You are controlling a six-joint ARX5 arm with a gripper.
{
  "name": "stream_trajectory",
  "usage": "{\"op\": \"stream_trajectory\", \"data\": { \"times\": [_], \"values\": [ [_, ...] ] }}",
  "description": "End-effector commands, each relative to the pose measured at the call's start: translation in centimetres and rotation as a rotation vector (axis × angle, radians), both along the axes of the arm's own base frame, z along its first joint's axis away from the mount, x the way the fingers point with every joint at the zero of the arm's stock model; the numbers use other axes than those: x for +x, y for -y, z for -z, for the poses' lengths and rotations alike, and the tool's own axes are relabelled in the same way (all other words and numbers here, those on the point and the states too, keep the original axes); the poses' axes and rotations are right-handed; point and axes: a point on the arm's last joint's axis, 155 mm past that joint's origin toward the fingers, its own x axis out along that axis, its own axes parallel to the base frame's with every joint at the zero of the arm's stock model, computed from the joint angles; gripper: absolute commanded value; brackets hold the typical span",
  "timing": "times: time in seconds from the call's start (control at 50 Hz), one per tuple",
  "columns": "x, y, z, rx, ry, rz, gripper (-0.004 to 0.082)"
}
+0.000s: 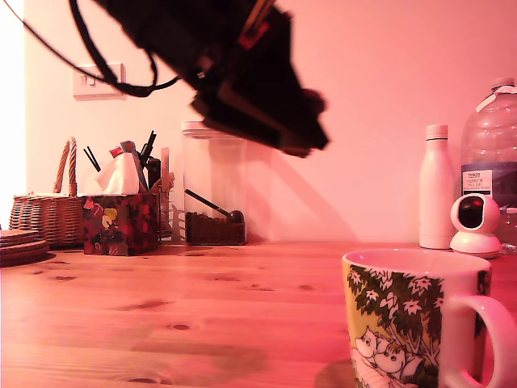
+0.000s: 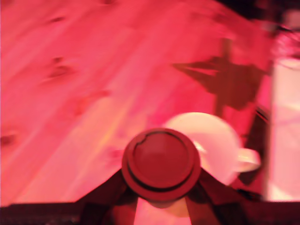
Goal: Pick up the coffee capsules from the table one by one and drop them inside the nearest coffee cup
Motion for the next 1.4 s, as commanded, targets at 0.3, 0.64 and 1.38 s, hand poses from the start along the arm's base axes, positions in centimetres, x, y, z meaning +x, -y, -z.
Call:
{"op": "stream_trajectory", "data": {
  "times": [0.3,0.64,1.38],
  "values": [
    [-3.2,0.6,1.4,0.074,0.021,0.082,0.0201],
    [-3.6,0.5,2.2,0.116,0.033,0.078,0.0201],
    [-2.7,4.2,3.8,0.273,-0.014,0.116,0.0201]
  ]
}}
